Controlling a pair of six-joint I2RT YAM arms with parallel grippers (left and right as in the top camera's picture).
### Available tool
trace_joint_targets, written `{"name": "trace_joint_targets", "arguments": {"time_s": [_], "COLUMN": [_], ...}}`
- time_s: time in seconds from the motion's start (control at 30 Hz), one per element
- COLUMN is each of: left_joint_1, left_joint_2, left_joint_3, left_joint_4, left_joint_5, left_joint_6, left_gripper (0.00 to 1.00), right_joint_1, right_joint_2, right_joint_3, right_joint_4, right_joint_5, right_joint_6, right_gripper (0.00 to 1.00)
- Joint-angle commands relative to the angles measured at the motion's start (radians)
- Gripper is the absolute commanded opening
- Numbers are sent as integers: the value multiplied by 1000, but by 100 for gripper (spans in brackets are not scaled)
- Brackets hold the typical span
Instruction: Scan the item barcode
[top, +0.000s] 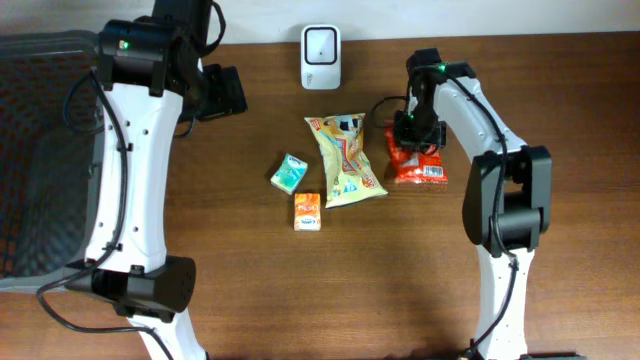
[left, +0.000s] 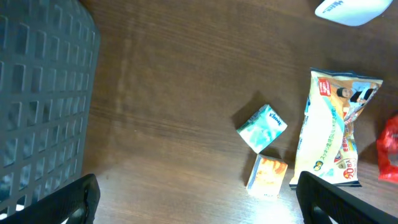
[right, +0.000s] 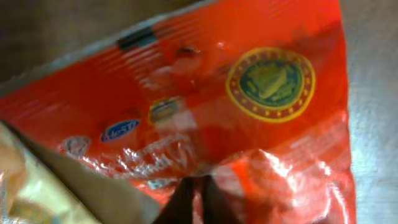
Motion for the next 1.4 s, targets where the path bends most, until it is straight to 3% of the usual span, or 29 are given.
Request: {"name": "trace_joint_targets", "arguments": {"time_s": [0.0,0.13,0.17,0.23,0.27,0.3,0.4,0.53,0.77,0.83,0.87,1.0,1.13,1.23,1.37], "left_joint_1": [2,2,2,2,2,2,2,2,2,2,2,2,2,2,2], "left_joint_2": [3,3,3,3,3,3,3,3,3,3,3,3,3,3,3], "left_joint_3": [1,1,1,1,1,1,1,1,1,1,1,1,1,1,1], "left_joint_4": [2,2,2,2,2,2,2,2,2,2,2,2,2,2,2], "left_joint_5": [0,0,0,0,0,0,0,0,0,0,0,0,0,0,0], "left_joint_6": [-6,-6,-6,-6,-6,-6,-6,-6,-6,-6,-6,-6,-6,-6,-6], "left_gripper": [99,99,99,99,99,99,99,99,99,99,99,99,99,99,99], "right_joint_1": [-39,-42,-37,-7,14,48,154,330,429,425,425,425,364,210,20], "right_joint_2": [2,-28,-28,-27,-21,-20,-19,-19,-19,-19,-19,-18,-27,-31,-19], "right_joint_3": [2,310,358,394,385,362,299,253,84,62,50,50,106,164,132], "right_joint_4": [-2,-253,-291,-335,-340,-344,-308,-214,-33,-28,-22,-15,-42,-59,-59], "right_joint_5": [103,40,-32,-239,-273,-279,-211,103,156,165,208,248,-22,-469,-768], "right_joint_6": [11,-14,-53,-151,-189,-208,-251,-116,-13,-13,-13,29,31,-25,-91], "right_gripper": [5,21,29,61,72,76,77,82,82,81,72,4,4,4,4]}}
